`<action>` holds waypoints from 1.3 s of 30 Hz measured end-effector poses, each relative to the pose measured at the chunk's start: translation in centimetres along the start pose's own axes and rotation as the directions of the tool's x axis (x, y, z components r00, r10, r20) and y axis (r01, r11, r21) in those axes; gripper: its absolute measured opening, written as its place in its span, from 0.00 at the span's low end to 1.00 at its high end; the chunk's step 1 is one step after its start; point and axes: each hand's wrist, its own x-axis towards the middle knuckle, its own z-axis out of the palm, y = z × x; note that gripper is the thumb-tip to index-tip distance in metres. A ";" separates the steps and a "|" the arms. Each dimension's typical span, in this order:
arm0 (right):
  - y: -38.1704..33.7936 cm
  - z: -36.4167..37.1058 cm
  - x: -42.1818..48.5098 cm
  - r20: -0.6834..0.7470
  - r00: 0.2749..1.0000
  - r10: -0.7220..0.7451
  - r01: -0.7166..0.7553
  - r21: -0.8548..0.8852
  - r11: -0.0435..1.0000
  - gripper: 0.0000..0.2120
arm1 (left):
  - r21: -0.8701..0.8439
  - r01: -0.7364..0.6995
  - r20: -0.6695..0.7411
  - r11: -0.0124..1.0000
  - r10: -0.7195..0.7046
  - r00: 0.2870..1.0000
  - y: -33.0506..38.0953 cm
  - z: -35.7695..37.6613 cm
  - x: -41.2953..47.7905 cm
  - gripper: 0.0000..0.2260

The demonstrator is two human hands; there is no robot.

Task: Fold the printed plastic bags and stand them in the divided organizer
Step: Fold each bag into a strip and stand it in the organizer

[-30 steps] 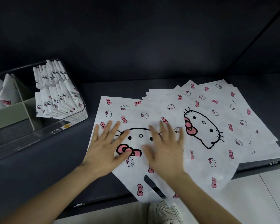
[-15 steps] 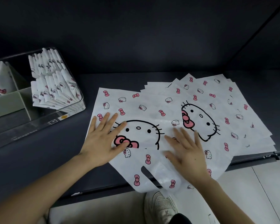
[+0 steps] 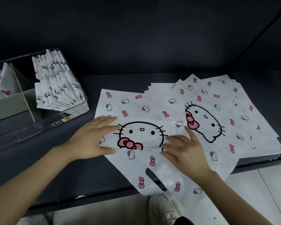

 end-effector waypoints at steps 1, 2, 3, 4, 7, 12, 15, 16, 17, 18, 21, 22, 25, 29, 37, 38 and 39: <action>-0.2 0.1 0.1 -0.016 1.000 0.008 -0.008 0.002 1.000 0.08 | -0.005 -0.003 -0.017 1.000 0.003 1.000 -0.1 0.3 0.0 0.38; -0.3 0.2 0.3 -0.029 0.999 0.019 -0.019 0.017 1.000 0.07 | -0.015 -0.004 -0.031 1.000 0.003 1.000 -0.3 0.6 0.0 0.37; -0.5 0.3 0.4 -0.035 0.999 0.041 -0.039 0.045 0.998 0.07 | -0.021 -0.007 -0.045 1.000 0.006 0.999 -0.4 0.8 -0.1 0.36; -0.7 0.4 0.5 -0.031 0.996 0.079 -0.076 0.082 0.994 0.07 | -0.021 -0.013 -0.059 1.000 0.011 0.998 -0.5 0.9 -0.1 0.35; -1.1 0.4 0.8 0.041 0.965 0.259 -0.261 0.252 0.932 0.08 | -0.010 -0.025 -0.080 1.000 0.024 0.997 -0.7 0.9 -0.2 0.34; -0.9 -0.8 2.3 0.191 0.919 0.345 -0.394 0.435 0.810 0.11 | -0.008 -0.029 -0.036 1.000 0.029 0.999 -1.0 0.1 -0.2 0.33; -0.5 -3.0 3.1 0.336 0.879 0.340 -0.472 0.498 0.728 0.09 | -0.061 0.043 -0.060 0.997 -0.047 0.997 -0.6 -2.1 -0.7 0.29; -0.3 -3.8 3.3 0.396 0.858 0.326 -0.502 0.522 0.689 0.08 | -0.071 0.067 -0.069 0.995 -0.072 0.995 -0.5 -2.7 -1.0 0.28; -0.1 -4.5 3.5 0.454 0.837 0.306 -0.532 0.546 0.647 0.08 | -0.090 0.080 -0.067 0.993 -0.087 0.994 -0.5 -3.1 -1.5 0.27; 0.1 -5.2 3.7 0.505 0.813 0.288 -0.563 0.561 0.606 0.08 | -0.121 0.087 -0.065 0.989 -0.095 0.993 -0.5 -3.2 -1.9 0.23; 1.0 -5.7 4.4 0.605 0.743 0.286 -0.649 0.547 0.529 0.08 | -0.246 0.187 -0.110 0.951 -0.219 0.970 -0.9 -2.4 -2.5 0.11; 1.4 -5.8 4.8 0.635 0.715 0.293 -0.682 0.540 0.494 0.07 | -0.324 0.233 -0.144 0.917 -0.292 0.946 -1.0 -1.9 -2.3 0.12; 3.0 -6.6 5.5 0.742 0.616 0.264 -0.770 0.496 0.402 0.08 | -0.424 0.307 -0.236 0.852 -0.430 0.871 -0.9 -0.5 -1.1 0.20; 4.7 -6.2 5.1 0.746 0.513 0.426 -0.858 0.451 0.245 0.04 | -0.326 0.398 -0.297 0.857 -0.493 0.818 -0.3 0.1 0.7 0.15; 4.1 -0.7 5.1 0.389 0.396 0.832 -0.901 0.340 0.270 0.25 | -0.112 0.520 -0.446 0.847 -0.510 0.735 0.4 0.9 2.5 0.14; 4.0 -0.4 5.3 0.369 0.406 0.836 -0.898 0.330 0.290 0.25 | -0.086 0.533 -0.473 0.842 -0.506 0.722 0.5 0.9 2.7 0.14; 4.0 -0.1 5.3 0.352 0.406 0.844 -0.898 0.323 0.297 0.26 | -0.068 0.546 -0.493 0.835 -0.504 0.709 0.5 1.0 2.9 0.14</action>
